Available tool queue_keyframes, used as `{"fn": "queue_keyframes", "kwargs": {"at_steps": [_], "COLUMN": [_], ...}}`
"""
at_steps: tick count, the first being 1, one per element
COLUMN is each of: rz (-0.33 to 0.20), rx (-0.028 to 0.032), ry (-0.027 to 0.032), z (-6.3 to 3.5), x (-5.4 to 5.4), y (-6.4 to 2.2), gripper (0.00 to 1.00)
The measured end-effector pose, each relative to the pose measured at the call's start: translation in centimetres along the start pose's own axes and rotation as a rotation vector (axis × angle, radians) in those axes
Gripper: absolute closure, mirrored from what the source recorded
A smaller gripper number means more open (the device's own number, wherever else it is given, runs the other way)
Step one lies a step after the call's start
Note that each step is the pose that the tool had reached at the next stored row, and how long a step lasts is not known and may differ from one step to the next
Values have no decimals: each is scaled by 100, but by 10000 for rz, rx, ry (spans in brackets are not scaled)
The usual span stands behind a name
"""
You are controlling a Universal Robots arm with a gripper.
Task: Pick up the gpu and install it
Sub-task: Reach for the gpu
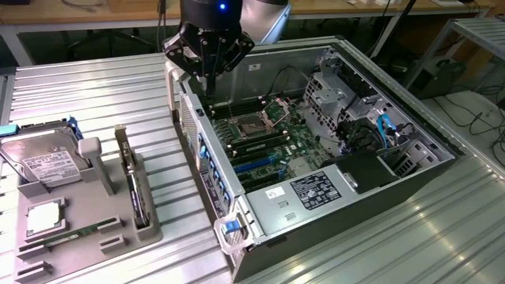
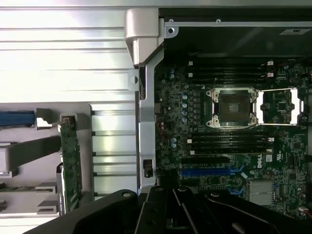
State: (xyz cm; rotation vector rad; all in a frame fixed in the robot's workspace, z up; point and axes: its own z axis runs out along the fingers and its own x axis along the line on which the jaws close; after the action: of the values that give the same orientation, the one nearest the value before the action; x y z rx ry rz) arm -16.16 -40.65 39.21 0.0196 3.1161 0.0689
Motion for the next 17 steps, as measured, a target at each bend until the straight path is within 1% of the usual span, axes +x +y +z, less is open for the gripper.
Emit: {"fn": "queue_keyframes", "kwargs": {"at_steps": [17], "rz": [-364], "rx": [-9], "ry": [15], "z": [-1], "x": [282], "y": [-39], "gripper": [89]}}
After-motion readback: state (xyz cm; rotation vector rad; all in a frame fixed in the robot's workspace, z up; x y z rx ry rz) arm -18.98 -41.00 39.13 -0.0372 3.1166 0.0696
